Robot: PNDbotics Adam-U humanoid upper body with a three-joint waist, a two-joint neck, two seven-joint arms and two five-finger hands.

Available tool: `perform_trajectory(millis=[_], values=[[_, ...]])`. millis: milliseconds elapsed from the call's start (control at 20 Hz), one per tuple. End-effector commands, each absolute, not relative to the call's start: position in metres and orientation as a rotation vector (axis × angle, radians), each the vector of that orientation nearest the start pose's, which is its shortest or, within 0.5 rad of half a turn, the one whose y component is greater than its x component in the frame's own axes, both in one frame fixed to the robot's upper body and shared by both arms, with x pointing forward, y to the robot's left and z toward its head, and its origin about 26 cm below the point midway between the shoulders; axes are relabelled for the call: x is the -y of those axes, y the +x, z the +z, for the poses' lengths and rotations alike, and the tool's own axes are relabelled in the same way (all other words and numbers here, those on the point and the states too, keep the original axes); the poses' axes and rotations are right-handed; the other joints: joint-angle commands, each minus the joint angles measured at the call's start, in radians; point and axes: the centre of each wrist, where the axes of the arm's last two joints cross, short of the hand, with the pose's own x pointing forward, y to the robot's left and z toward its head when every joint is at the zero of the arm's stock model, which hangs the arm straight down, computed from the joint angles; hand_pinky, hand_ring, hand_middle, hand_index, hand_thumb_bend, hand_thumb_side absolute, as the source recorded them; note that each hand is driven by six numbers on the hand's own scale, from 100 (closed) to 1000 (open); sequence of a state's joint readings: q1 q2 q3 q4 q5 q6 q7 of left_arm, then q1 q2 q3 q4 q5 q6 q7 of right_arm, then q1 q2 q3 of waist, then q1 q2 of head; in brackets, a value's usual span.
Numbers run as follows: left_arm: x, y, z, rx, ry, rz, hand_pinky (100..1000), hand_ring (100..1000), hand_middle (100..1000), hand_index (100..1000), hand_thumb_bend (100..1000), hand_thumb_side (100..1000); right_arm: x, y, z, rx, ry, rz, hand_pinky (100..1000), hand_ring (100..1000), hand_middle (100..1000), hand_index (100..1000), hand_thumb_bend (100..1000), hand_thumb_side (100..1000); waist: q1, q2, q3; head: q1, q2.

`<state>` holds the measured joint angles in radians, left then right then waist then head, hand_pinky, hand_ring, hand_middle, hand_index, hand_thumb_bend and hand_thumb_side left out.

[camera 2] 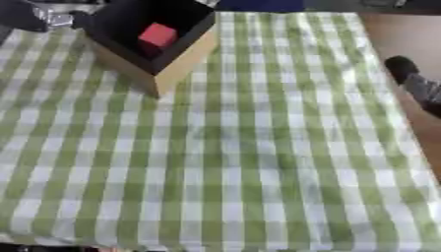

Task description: Pick up objects on the table and place them in the box.

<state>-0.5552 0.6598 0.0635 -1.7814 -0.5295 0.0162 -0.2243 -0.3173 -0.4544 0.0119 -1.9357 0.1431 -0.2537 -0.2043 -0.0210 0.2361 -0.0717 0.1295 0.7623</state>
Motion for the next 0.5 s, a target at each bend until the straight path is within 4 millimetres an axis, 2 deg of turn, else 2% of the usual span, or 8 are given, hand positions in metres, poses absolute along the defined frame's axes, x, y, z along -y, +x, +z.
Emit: perform_trajectory(millis=[50, 500], values=[[-0.3246, 0.3285, 0.2948, 2.037, 1.055, -0.970, 751, 690, 667, 825, 763, 406, 0.2825, 0.3088, 0.2130, 2.543, -0.475, 0.415, 785, 693, 739, 876, 617, 100, 0.000, -0.013, 0.003, -0.007, -0.016], [-0.3263, 0.3228, 0.2849, 2.047, 1.014, -0.926, 743, 682, 661, 824, 754, 411, 0.2825, 0.3090, 0.2129, 2.543, -0.475, 0.417, 785, 693, 739, 876, 618, 100, -0.003, -0.014, 0.009, -0.015, -0.026]])
